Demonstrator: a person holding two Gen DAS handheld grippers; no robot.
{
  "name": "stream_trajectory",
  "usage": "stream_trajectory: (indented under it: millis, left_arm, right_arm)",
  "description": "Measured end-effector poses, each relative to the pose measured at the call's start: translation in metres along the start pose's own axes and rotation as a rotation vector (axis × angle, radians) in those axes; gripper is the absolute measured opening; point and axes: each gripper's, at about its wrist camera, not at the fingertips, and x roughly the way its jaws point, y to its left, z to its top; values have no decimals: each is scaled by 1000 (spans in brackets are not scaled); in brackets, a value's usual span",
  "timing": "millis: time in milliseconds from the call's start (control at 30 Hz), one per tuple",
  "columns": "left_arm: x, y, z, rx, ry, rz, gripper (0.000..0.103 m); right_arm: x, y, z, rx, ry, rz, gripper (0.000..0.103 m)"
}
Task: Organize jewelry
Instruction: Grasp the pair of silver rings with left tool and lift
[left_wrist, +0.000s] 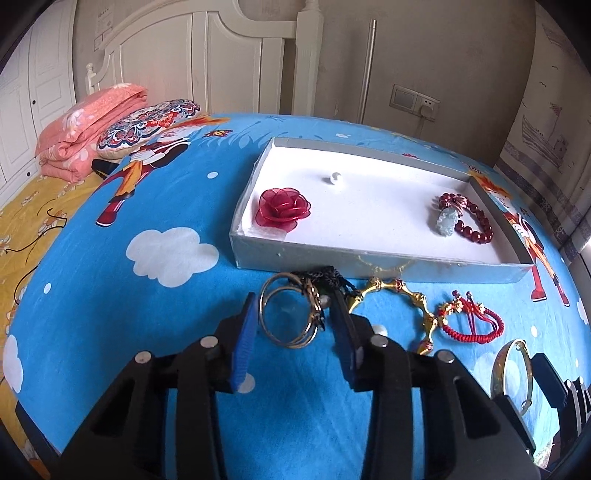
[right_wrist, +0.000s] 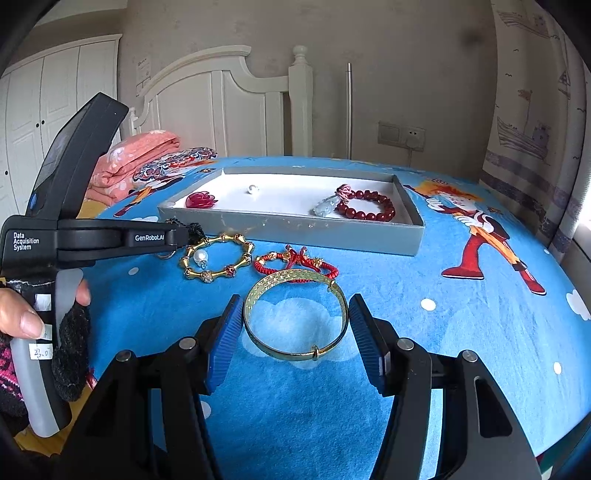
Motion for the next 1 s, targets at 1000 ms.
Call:
stream_trajectory:
  millis: [1000]
  left_arm:
    - [-52,-12,-67,135,-186,-11,37]
  right_arm:
    - [-6,5,-2,2,-28,-13,56]
